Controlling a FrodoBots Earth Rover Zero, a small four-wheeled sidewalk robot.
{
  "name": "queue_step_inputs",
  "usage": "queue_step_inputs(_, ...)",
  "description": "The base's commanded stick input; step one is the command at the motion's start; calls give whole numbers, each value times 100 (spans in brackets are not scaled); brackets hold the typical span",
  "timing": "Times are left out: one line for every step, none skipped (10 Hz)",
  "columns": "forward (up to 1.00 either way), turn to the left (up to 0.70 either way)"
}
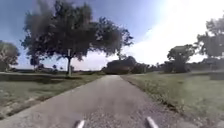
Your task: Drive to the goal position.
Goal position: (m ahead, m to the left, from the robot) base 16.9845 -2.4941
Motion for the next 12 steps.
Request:
queue_step_inputs(70, 21)
queue_step_inputs(70, 35)
queue_step_inputs(70, 35)
queue_step_inputs(70, 35)
queue_step_inputs(70, 17)
queue_step_inputs(70, 0)
queue_step_inputs(70, 0)
queue_step_inputs(70, 0)
queue_step_inputs(70, 0)
queue_step_inputs(70, 0)
queue_step_inputs(70, 0)
queue_step_inputs(70, 0)
